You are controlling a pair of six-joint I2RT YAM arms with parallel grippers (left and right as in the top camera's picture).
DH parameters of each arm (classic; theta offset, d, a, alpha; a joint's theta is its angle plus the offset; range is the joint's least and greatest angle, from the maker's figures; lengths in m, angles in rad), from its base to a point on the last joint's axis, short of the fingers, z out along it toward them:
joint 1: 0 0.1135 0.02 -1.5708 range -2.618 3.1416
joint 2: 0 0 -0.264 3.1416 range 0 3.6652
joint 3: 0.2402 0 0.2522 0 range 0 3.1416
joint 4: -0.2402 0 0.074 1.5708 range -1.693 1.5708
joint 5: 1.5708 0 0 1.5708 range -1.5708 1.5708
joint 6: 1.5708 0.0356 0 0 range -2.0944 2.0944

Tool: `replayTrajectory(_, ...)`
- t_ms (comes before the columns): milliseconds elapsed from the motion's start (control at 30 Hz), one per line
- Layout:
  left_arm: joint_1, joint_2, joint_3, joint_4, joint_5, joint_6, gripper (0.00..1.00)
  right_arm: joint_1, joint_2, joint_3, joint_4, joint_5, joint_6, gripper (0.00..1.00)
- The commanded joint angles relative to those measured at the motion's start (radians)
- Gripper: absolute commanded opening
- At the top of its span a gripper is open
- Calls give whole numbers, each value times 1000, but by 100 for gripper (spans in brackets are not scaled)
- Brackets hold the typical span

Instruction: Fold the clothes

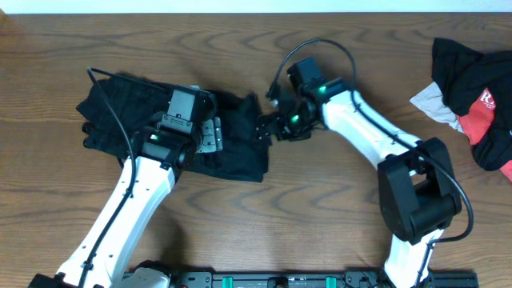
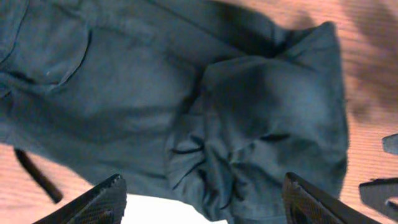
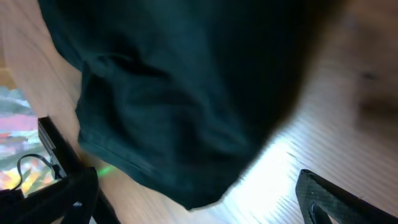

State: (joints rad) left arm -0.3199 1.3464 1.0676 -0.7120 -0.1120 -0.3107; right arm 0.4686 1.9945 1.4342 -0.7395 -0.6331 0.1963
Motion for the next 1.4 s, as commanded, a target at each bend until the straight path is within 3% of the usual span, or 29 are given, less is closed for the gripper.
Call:
replayTrajectory(0, 12, -2, -6, -14, -13, 2, 81, 24, 9, -34, 38, 6, 57, 99)
replayTrajectory(367, 12, -2, -6, -22, -13, 2, 81, 39, 101, -57, 107, -9, 107, 99)
replayTrajectory(533, 12, -2, -6, -24, -13, 2, 81, 46, 149, -57, 134, -49, 122, 92)
replayTrajectory(633, 12, -2, -6, -31, -13, 2, 80, 45, 151, -57, 135, -48, 122, 76)
replayTrajectory(800, 12, -2, -6, -32, -13, 2, 80, 33, 151, -57, 129, -11, 152, 32)
replayTrajectory(1033, 12, -2, -6, -38, -13, 2, 80, 3, 151, -57, 109, 69, 157, 4)
replayTrajectory(1367, 12, -2, -6, -44, -13, 2, 80, -176, 150, -57, 43, 98, 156, 1)
